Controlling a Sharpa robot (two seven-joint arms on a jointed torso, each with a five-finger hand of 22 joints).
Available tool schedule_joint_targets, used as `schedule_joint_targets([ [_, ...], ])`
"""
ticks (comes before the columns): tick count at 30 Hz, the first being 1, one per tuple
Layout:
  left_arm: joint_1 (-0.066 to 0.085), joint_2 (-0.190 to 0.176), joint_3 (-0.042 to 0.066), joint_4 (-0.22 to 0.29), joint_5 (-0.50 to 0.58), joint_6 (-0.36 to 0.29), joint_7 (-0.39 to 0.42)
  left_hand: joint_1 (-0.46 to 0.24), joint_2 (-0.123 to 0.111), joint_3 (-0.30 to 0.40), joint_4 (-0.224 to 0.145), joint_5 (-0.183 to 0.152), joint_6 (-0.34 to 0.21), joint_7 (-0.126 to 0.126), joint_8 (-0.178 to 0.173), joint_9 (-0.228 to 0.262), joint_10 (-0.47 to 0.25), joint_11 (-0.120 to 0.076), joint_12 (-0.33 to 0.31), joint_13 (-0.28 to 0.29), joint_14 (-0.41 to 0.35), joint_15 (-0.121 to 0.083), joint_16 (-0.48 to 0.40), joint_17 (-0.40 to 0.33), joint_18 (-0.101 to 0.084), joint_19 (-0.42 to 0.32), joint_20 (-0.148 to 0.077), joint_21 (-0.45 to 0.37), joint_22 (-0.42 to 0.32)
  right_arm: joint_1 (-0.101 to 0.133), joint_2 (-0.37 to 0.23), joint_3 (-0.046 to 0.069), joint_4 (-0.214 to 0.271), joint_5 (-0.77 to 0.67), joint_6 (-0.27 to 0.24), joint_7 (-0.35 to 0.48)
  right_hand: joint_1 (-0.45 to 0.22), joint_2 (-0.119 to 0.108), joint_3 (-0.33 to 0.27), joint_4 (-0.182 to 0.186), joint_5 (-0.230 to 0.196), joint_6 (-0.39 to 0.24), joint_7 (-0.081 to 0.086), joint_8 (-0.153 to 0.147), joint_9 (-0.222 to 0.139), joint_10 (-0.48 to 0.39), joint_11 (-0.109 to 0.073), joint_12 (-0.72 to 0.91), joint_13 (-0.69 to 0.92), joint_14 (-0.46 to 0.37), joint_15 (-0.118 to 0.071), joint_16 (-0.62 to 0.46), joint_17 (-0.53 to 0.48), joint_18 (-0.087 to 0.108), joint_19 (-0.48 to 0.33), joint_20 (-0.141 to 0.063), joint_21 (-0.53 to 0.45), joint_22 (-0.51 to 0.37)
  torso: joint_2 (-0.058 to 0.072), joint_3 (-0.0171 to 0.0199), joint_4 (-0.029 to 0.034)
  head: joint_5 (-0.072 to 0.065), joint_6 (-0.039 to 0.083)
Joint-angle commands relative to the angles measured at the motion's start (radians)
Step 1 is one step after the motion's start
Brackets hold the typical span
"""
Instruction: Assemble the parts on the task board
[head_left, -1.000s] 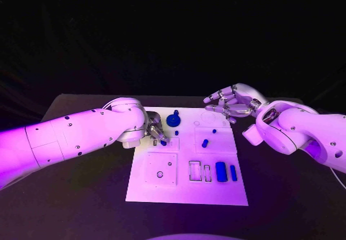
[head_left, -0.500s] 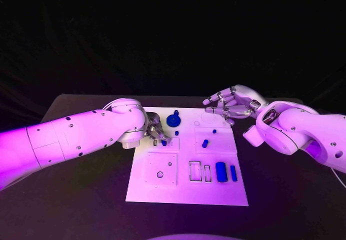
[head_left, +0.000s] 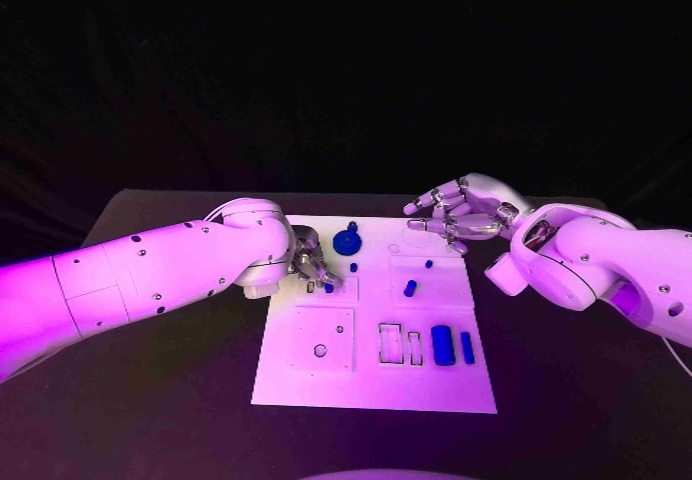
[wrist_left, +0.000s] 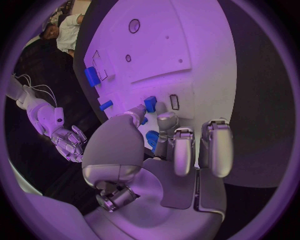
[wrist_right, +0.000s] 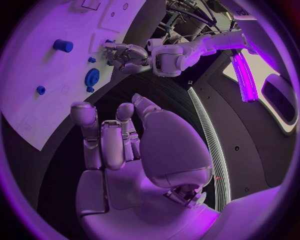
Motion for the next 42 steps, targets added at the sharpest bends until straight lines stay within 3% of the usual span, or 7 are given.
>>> schedule_joint_targets([
  [1,-0.005,-0.005,-0.004,0.001,-0.001,0.015,-0.008,-0.014,0.01,-0.033,0.003,0.002,0.002,0.0,-0.006,-0.003,0.006,0.0,0.006,0.002,0.103,-0.008,0.002,0.263,-0.012,0.053,-0.008,0.002,0.154,-0.001,0.003,0.0,-0.002,0.003,0.024,0.001,-0.003,0.004,-0.006,0.001,0.005,-0.005,0.001,0.002,-0.001,-0.007,0.0,-0.004,-0.001,0.034,0.002,-0.005,0.0,0.006,-0.007,0.001,-0.003,-0.001,0.0,-0.0001,-0.0008,0.0,0.003],
  [8,-0.006,-0.027,0.0,0.021,0.001,-0.031,0.007,-0.065,0.032,-0.124,0.006,-0.001,0.005,-0.003,-0.004,-0.008,0.011,-0.003,0.015,0.008,0.103,-0.01,0.002,0.263,-0.013,0.054,-0.01,0.002,0.157,-0.002,0.005,0.0,-0.005,0.004,0.024,0.003,-0.004,0.005,-0.006,0.001,0.005,-0.005,0.001,0.002,-0.001,-0.009,0.0,-0.008,-0.005,0.034,0.002,-0.006,-0.002,0.007,-0.009,0.001,-0.006,-0.005,0.0,-0.0017,0.0005,-0.005,0.006],
  [19,-0.001,-0.067,0.035,0.069,0.086,-0.1,0.038,-0.094,0.045,-0.207,0.006,-0.003,-0.003,-0.005,-0.003,-0.008,0.007,-0.006,0.017,0.009,0.103,-0.014,0.002,0.263,-0.01,0.049,-0.015,-0.007,0.147,-0.005,0.009,0.0,-0.016,0.004,0.022,0.004,-0.004,0.006,-0.006,0.002,0.006,-0.005,0.001,0.002,-0.001,-0.013,0.0,-0.014,-0.01,0.033,0.003,-0.008,-0.003,0.008,-0.011,0.002,-0.009,-0.009,0.001,0.0003,-0.0004,0.0,0.017],
  [25,0.025,-0.11,0.047,0.097,0.12,-0.029,0.059,-0.047,0.064,-0.229,0.003,-0.003,-0.019,0.0,-0.009,-0.01,-0.017,-0.001,-0.003,-0.015,0.103,-0.011,0.002,0.263,-0.005,0.039,-0.013,-0.025,0.126,-0.009,0.011,-0.001,-0.019,0.003,0.02,0.006,-0.003,0.007,-0.005,0.002,0.006,-0.005,0.001,0.002,-0.001,-0.015,0.0,-0.016,-0.012,0.033,0.003,-0.008,-0.003,0.008,-0.011,0.002,-0.01,-0.011,0.0,0.0009,-0.0005,-0.004,0.021],
  [30,0.052,-0.135,0.051,0.106,0.125,0.004,0.069,-0.003,0.088,-0.256,0.005,-0.004,-0.071,0.024,-0.05,-0.032,-0.076,0.018,-0.05,-0.07,0.103,0.005,0.002,0.263,0.006,0.013,-0.002,-0.069,0.075,-0.011,0.012,-0.001,-0.02,0.002,0.019,0.007,-0.003,0.007,-0.005,0.002,0.006,-0.005,0.001,0.002,-0.001,-0.015,0.0,-0.016,-0.012,0.033,0.003,-0.008,-0.003,0.008,-0.011,0.002,-0.01,-0.011,0.002,0.0004,0.0002,-0.007,0.033],
  [36,0.077,-0.125,0.052,0.055,0.117,0.043,0.073,0.09,0.133,-0.273,-0.006,-0.001,-0.104,0.056,-0.125,-0.096,-0.118,0.051,-0.07,-0.098,0.103,0.031,0.002,0.263,0.015,-0.005,0.025,-0.104,0.04,-0.014,0.017,-0.003,-0.025,-0.002,0.018,0.007,-0.001,0.008,-0.005,0.001,0.007,-0.006,0.001,0.002,-0.001,-0.015,0.0,-0.016,-0.012,0.034,0.003,-0.007,-0.002,0.008,-0.012,0.002,-0.012,-0.012,0.001,-0.0005,0.0012,-0.003,0.038],
  [42,0.087,-0.062,0.051,-0.063,0.104,0.075,0.078,0.147,0.148,-0.266,0.0,0.005,-0.088,0.064,-0.149,-0.132,-0.115,0.055,-0.058,-0.089,0.103,0.04,0.002,0.263,0.016,-0.004,0.035,-0.107,0.039,-0.016,0.019,-0.003,-0.028,-0.003,0.017,0.007,0.0,0.008,-0.005,0.001,0.008,-0.006,0.001,0.002,-0.001,-0.015,0.0,-0.016,-0.012,0.034,0.003,-0.007,-0.002,0.008,-0.012,0.002,-0.012,-0.012,0.001,-0.0009,-0.0014,0.0,0.042],
])
